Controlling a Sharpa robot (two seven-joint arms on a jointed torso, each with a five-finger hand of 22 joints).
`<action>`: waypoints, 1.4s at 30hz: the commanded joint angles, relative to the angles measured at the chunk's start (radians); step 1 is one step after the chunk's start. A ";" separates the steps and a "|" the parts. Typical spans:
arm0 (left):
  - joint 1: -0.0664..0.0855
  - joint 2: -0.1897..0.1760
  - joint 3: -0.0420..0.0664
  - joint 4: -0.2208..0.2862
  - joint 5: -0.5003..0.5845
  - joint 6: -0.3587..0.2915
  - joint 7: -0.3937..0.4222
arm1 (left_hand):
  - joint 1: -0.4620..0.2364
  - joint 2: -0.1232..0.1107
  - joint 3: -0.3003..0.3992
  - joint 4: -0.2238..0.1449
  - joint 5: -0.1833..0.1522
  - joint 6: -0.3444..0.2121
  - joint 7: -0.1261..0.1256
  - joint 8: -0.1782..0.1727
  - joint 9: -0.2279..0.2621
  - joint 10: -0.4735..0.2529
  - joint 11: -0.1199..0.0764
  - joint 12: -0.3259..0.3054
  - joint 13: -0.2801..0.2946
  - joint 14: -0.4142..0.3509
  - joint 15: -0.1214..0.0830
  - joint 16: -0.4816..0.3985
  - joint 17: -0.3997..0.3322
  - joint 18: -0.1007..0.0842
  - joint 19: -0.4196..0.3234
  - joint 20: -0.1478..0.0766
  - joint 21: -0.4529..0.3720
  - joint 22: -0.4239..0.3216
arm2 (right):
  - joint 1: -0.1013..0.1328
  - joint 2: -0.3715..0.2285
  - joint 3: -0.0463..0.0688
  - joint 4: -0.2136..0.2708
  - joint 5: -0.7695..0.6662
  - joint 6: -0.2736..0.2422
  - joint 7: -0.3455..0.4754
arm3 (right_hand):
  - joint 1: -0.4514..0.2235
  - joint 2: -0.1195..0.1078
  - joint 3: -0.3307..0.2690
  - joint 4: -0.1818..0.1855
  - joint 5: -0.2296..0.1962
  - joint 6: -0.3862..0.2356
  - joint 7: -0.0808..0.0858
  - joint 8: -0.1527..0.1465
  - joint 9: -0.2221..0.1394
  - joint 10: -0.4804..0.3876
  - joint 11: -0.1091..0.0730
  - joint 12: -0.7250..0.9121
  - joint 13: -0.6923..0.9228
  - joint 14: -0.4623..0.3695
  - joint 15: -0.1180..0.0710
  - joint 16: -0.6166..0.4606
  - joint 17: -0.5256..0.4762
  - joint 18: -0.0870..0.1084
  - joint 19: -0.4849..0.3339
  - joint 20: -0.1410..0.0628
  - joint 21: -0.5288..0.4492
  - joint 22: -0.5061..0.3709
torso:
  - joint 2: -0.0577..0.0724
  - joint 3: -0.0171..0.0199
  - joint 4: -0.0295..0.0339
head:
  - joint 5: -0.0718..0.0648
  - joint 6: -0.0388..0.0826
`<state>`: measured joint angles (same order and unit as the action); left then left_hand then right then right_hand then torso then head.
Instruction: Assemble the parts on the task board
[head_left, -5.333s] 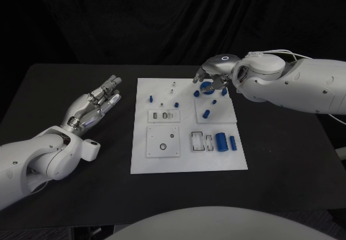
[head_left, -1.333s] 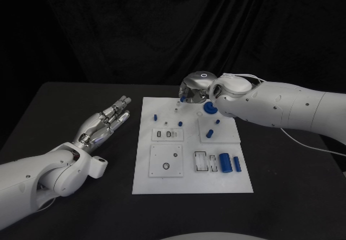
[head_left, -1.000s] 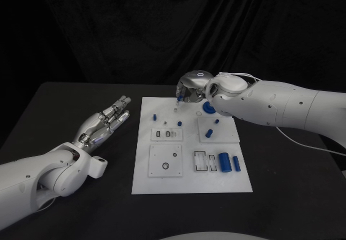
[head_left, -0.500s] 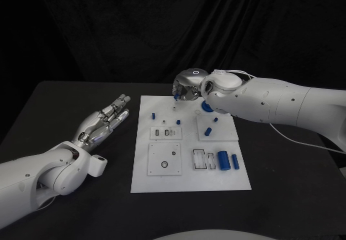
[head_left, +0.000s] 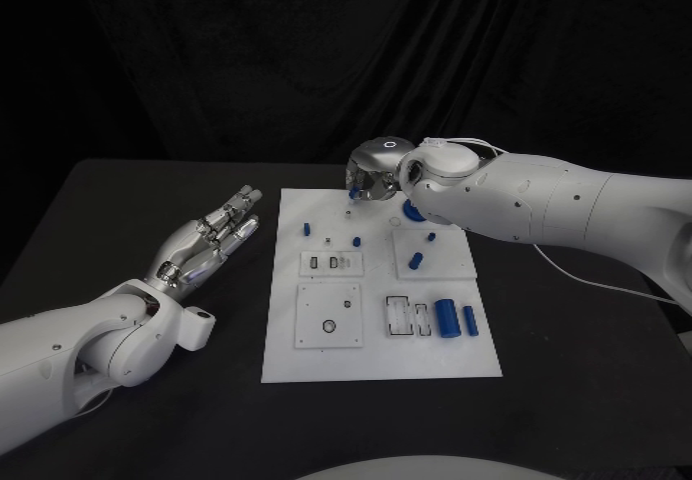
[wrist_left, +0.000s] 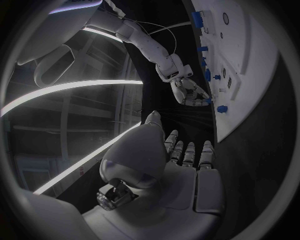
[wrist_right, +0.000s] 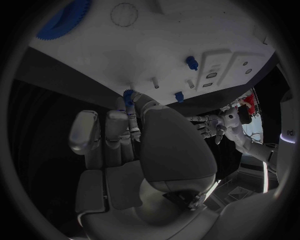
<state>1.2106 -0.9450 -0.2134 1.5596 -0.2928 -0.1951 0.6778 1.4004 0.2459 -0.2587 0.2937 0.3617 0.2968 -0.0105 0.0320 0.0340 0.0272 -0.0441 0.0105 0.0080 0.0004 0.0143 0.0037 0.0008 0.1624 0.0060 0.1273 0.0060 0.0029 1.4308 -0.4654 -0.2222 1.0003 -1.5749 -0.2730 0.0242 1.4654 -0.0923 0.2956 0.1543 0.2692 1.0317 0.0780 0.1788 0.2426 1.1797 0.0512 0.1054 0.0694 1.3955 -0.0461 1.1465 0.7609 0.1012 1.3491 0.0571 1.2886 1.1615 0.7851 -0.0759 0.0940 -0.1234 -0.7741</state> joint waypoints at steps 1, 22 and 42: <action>0.001 0.001 0.001 0.000 0.002 0.014 0.176 | 0.004 0.000 -0.006 -0.003 0.002 0.002 0.003 0.002 0.001 0.001 0.006 -0.004 -0.002 0.000 0.007 -0.004 -0.001 0.016 -0.001 0.007 0.000 0.001 | -0.006 0.001 0.000 -0.003 -0.002 0.028 -0.021 | -0.013 -0.001 0.007 0.002 0.005 -0.006 0.001 -0.004 0.002 -0.006 0.002 -0.008 -0.001 -0.008 -0.001 -0.005 -0.002 -0.007 -0.005 0.005 0.000 0.002 | 0.000 0.0000 0.0001 | -0.001 -0.002; 0.001 0.004 0.001 -0.007 0.002 0.018 0.171 | 0.005 0.002 -0.005 -0.003 0.002 0.001 0.007 0.002 0.000 0.000 0.009 -0.004 -0.002 0.000 0.011 -0.004 -0.001 0.016 0.000 0.010 0.000 0.002 | -0.008 -0.003 0.000 0.011 -0.002 0.034 -0.013 | -0.017 -0.003 0.014 0.001 0.005 -0.021 0.002 -0.016 0.005 -0.013 0.004 -0.022 0.000 -0.028 0.002 -0.028 -0.035 -0.005 -0.017 0.008 -0.008 -0.001 | 0.000 0.0000 -0.0009 | 0.001 -0.009; 0.001 0.008 0.001 -0.018 0.002 0.023 0.162 | 0.012 0.005 -0.002 -0.005 0.002 -0.008 0.010 0.001 -0.001 -0.002 0.013 -0.005 -0.002 0.000 0.015 -0.004 -0.001 0.016 0.000 0.014 0.000 0.002 | -0.009 -0.005 0.000 0.015 -0.002 0.061 -0.038 | -0.049 -0.024 0.012 -0.019 0.002 -0.310 -0.094 -0.116 -0.066 -0.317 0.031 -0.045 -0.005 -0.126 0.026 -0.162 -0.204 0.019 -0.110 0.034 -0.119 -0.092 | 0.000 -0.0009 -0.0009 | 0.001 -0.015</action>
<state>1.2106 -0.9383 -0.2134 1.5411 -0.2922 -0.1856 0.6779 1.4043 0.2497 -0.2587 0.2937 0.3617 0.2897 -0.0034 0.0320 0.0340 0.0269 -0.0372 0.0105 0.0075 0.0004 0.0217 0.0036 0.0016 0.1625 0.0061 0.1345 0.0060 0.0037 1.4237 -0.4682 -0.2229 1.0147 -1.5734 -0.2244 0.0160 1.4221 -0.1172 0.3097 0.1436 0.2694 0.7552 -0.0023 0.0648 0.1876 0.9014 0.0820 0.0654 0.0661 1.2760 -0.0203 0.9934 0.5670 0.1016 1.2449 0.0893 1.1785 1.0751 0.7854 -0.0762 0.0935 -0.1233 -0.7885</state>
